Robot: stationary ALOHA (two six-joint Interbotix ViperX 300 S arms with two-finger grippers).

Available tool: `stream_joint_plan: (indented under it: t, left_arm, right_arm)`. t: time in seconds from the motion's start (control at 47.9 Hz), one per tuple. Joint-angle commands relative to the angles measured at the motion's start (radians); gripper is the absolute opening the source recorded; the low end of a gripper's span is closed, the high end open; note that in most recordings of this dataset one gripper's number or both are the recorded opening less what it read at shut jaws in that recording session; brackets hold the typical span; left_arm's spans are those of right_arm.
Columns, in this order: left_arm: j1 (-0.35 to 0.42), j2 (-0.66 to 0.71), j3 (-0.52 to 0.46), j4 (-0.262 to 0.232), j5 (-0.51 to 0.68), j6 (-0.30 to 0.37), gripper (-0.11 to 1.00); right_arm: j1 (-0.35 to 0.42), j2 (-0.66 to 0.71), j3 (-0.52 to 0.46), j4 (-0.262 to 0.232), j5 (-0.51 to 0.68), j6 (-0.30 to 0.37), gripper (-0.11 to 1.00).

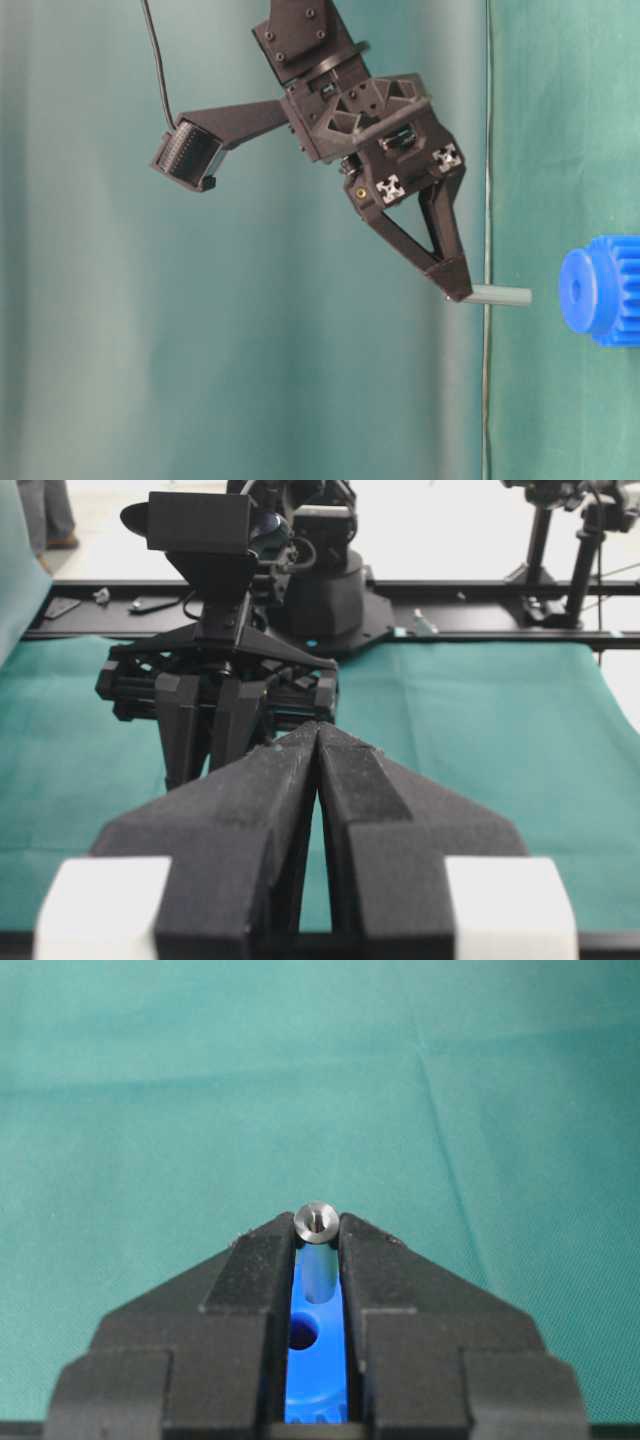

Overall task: Insert the shaft placed at a random location into the center hole of the small gear at another random location.
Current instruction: 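Carry the held shaft left over the blue gear's center hole, then align the shaft tip above the gear hole with the right gripper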

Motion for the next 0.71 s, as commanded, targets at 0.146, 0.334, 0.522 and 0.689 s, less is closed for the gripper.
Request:
stream_joint_plan:
  t: [0.146, 0.334, 0.522, 0.689]
  left_arm:
    - [-0.002, 0.008, -0.021, 0.002, -0.003, -0.002, 0.0]
    - [0.0, 0.008, -0.021, 0.002, -0.003, -0.002, 0.0]
    - [0.0, 0.008, -0.02, 0.002, -0.003, -0.002, 0.0]
    - [-0.002, 0.008, -0.02, 0.002, -0.002, -0.002, 0.0]
  right_arm:
    - [0.003, -0.002, -0.025, -0.002, -0.002, -0.017, 0.13]
    - [0.003, 0.032, -0.029, -0.002, -0.005, -0.017, 0.13]
    - [0.003, 0.055, -0.031, -0.002, -0.005, -0.015, 0.13]
    - [0.003, 0.058, -0.034, -0.002, -0.006, -0.015, 0.13]
